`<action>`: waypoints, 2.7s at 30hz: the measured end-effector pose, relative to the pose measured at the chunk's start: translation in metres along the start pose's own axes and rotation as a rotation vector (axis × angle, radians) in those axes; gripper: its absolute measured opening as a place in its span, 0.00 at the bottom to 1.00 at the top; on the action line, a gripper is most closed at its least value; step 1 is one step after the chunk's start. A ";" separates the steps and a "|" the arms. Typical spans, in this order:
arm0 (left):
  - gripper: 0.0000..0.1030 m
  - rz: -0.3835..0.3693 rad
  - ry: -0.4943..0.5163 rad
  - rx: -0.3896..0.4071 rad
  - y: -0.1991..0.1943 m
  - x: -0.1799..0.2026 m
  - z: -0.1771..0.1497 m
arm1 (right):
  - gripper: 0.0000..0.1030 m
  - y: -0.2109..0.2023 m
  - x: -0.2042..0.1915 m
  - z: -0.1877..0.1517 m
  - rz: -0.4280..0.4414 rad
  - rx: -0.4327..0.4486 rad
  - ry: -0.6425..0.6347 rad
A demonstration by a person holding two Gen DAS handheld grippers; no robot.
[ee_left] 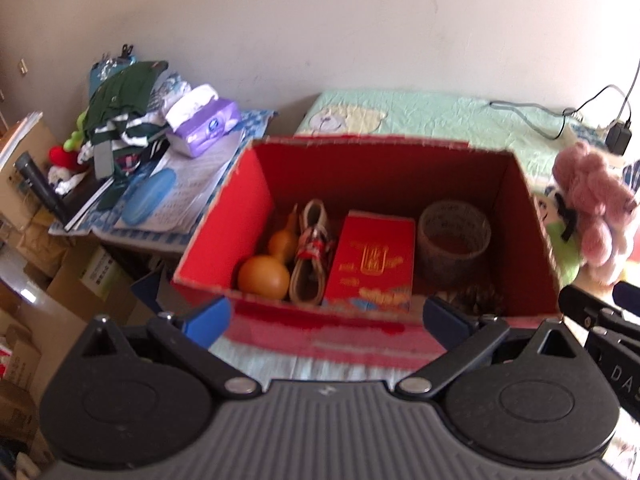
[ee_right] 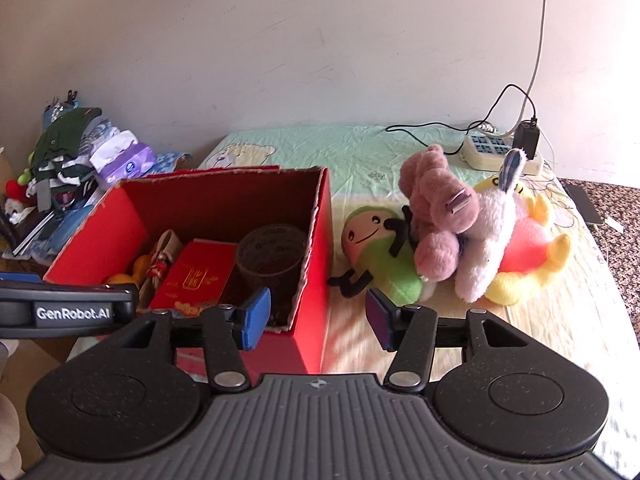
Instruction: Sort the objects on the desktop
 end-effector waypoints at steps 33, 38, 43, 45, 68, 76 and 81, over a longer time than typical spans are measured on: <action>1.00 -0.080 0.139 -0.136 0.016 -0.011 -0.016 | 0.62 0.000 -0.016 -0.035 -0.030 -0.120 0.043; 1.00 -0.127 0.177 -0.156 0.023 -0.021 -0.005 | 0.62 0.000 -0.033 -0.025 -0.067 -0.103 0.071; 1.00 -0.165 0.194 -0.154 0.027 -0.032 0.008 | 0.63 0.002 -0.046 -0.016 -0.099 -0.091 0.093; 1.00 -0.179 0.205 -0.148 0.031 -0.036 0.012 | 0.63 0.004 -0.050 -0.014 -0.116 -0.088 0.103; 1.00 -0.212 0.191 -0.120 0.035 -0.044 0.027 | 0.78 0.005 -0.058 0.023 -0.219 -0.120 0.117; 1.00 -0.171 0.148 -0.089 0.040 -0.054 0.047 | 0.78 0.015 -0.061 0.042 -0.183 -0.114 0.084; 1.00 -0.165 0.131 -0.077 0.040 -0.057 0.058 | 0.78 0.020 -0.061 0.048 -0.165 -0.109 0.067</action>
Point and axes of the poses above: each gripper's, at about its wrist camera, not at the fingertips, and y roughly the way its jaws point, x to its right, z to its top, the point moved 5 cm from there along y, roughly the way its jaws point, and after that the axes turned 3 degrees about x, right-handed, at the moved point
